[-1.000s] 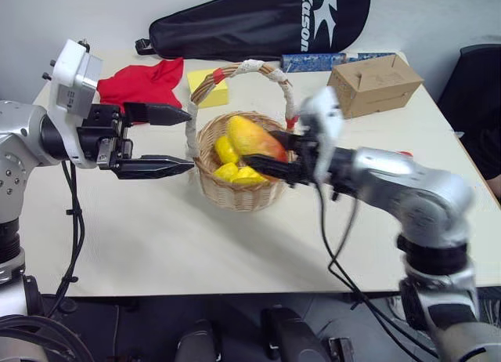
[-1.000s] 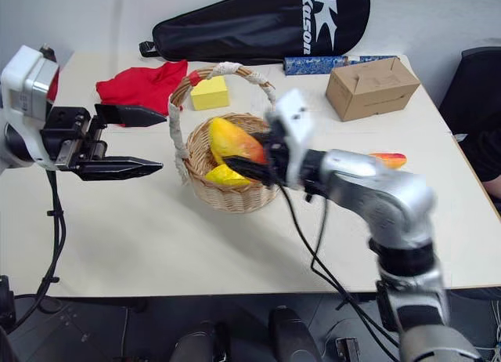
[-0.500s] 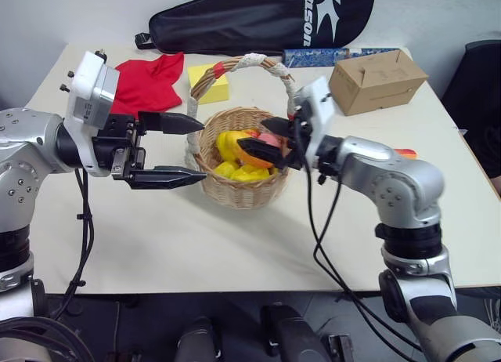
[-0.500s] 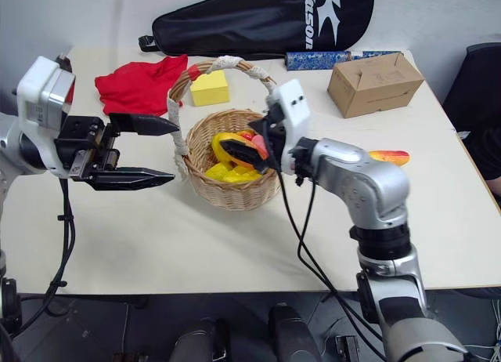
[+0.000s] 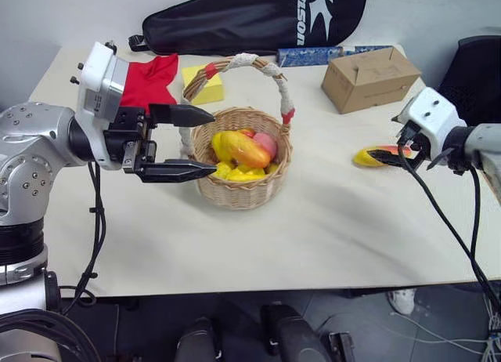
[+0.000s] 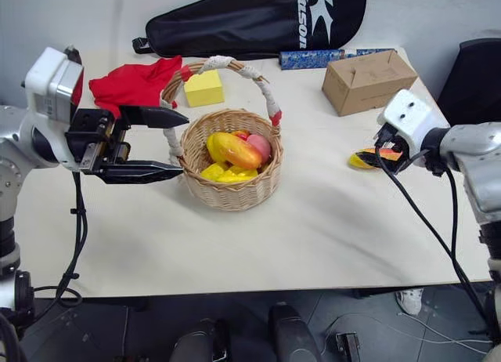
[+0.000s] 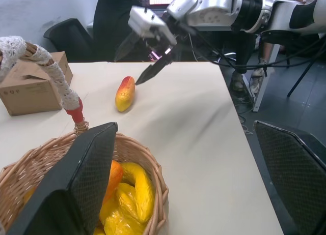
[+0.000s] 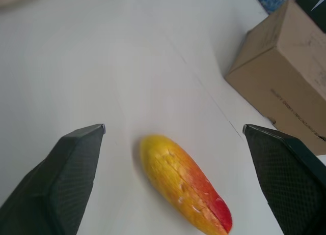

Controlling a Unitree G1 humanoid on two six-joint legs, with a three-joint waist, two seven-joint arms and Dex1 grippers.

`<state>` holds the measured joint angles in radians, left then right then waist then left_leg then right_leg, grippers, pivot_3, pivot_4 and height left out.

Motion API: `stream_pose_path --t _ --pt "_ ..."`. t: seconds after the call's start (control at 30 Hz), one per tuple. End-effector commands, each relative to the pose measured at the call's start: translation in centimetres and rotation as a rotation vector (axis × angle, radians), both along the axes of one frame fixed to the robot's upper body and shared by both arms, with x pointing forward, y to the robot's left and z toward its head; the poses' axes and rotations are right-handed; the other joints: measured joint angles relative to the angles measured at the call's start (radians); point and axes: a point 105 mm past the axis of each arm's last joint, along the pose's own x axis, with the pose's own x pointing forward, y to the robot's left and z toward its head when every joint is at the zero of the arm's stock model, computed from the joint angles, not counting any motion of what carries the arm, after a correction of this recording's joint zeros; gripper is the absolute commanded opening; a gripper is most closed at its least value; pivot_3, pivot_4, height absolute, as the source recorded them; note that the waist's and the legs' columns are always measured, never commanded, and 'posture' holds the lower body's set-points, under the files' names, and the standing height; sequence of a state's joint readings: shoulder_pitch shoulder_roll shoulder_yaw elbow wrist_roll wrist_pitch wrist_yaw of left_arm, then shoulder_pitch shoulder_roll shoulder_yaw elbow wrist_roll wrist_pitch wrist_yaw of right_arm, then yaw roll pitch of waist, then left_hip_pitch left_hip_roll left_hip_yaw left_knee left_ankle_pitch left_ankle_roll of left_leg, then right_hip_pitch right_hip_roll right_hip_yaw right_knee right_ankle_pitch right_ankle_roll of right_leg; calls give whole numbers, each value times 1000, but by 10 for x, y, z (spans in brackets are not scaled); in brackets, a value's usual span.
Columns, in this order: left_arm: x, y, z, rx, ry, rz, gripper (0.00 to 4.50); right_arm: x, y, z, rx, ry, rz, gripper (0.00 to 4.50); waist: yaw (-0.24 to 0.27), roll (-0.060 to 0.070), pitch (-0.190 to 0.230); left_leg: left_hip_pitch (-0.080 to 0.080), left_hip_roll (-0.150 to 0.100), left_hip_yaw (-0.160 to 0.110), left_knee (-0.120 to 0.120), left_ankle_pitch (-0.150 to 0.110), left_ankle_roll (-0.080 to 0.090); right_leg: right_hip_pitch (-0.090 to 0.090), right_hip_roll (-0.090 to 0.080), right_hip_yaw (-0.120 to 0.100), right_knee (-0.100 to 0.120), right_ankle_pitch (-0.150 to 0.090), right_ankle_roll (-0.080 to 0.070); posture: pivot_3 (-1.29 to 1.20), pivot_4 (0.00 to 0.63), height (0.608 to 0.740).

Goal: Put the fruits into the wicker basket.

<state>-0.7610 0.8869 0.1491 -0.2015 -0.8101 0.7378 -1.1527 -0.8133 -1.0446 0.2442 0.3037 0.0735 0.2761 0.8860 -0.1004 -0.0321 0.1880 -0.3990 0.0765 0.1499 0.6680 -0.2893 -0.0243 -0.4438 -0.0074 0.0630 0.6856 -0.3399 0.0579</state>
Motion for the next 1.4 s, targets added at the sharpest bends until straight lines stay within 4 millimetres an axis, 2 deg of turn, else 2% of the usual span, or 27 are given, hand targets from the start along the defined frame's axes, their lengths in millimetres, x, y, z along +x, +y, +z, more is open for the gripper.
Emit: stream_pose_path --t 0.03,0.23,0.5,0.53,0.6,0.63,0.7,0.8,0.9,1.0,1.13,1.2,1.23,1.4 --pt "-4 1 10 1 -69 12 4500 12 -6 -10 -278 -32 84 4479 0 0 0 0 0 0 0 0 0 0 0 0 0 0 0 0 150 740" --pt "-5 3 13 -3 -91 34 4500 36 -6 -27 -443 -23 128 4479 -11 1 0 1 0 0 0 1 -1 0 0 0 3 -1 -1 0 150 740" --pt "-6 7 16 -4 -100 58 4500 45 -20 -34 -467 6 68 4479 -13 1 1 2 0 0 1 1 -2 0 0 0 4 -1 -2 0 150 740" --pt "-5 7 16 -4 -101 60 4500 44 -21 -35 -448 20 63 4111 -13 1 1 3 0 0 1 1 -2 1 0 0 4 -1 -2 0 150 740" --pt "-5 7 17 -5 -100 62 4500 43 -22 -38 -414 41 64 3659 -14 1 1 3 0 0 1 1 -2 1 0 0 5 -1 -2 0 150 740" --pt "-5 8 18 -5 -100 62 4500 42 -23 -39 -393 51 61 3165 -14 1 1 3 0 0 1 1 -2 1 0 0 5 -1 -2 0 150 740" --pt "-4 8 18 -5 -98 62 4500 39 -25 -43 -363 72 57 2676 -14 1 1 4 1 0 1 1 -2 2 0 0 6 -1 -2 0 150 740" --pt "-2 8 17 -2 -97 61 4500 35 -26 -46 -284 97 56 1636 -13 1 1 9 1 0 0 1 -2 6 0 0 5 -1 -2 0 150 740" --pt "-1 9 19 -6 -96 67 4500 35 -17 -36 -136 84 65 1137 -13 1 1 13 1 -1 -1 1 -2 12 0 -1 3 -1 -2 0 150 740" --pt "0 13 20 -5 -93 78 4500 29 -15 -31 -77 87 90 1014 -14 1 1 14 1 -1 0 1 -2 13 0 -1 4 -1 -2 0 150 740" --pt "0 15 20 -1 -91 81 4500 24 -27 -33 -79 66 50 1004 -12 1 1 14 1 -2 0 1 -3 13 0 -1 4 -1 -2 0 150 740" --pt "0 14 20 2 -93 77 4500 25 -30 -30 -70 40 22 1722 -11 1 1 14 1 -2 0 1 -3 13 0 -2 4 -1 -2 0 150 740" --pt "0 13 20 3 -94 77 4500 27 -29 -27 -48 28 13 1941 -11 1 1 14 1 -2 0 1 -3 13 0 -2 4 -1 -2 0 150 740" --pt "1 15 21 1 -98 83 4500 23 -20 -19 -19 40 51 3692 -14 1 1 14 1 -2 0 1 -3 13 1 -1 4 -1 -2 0 150 740"
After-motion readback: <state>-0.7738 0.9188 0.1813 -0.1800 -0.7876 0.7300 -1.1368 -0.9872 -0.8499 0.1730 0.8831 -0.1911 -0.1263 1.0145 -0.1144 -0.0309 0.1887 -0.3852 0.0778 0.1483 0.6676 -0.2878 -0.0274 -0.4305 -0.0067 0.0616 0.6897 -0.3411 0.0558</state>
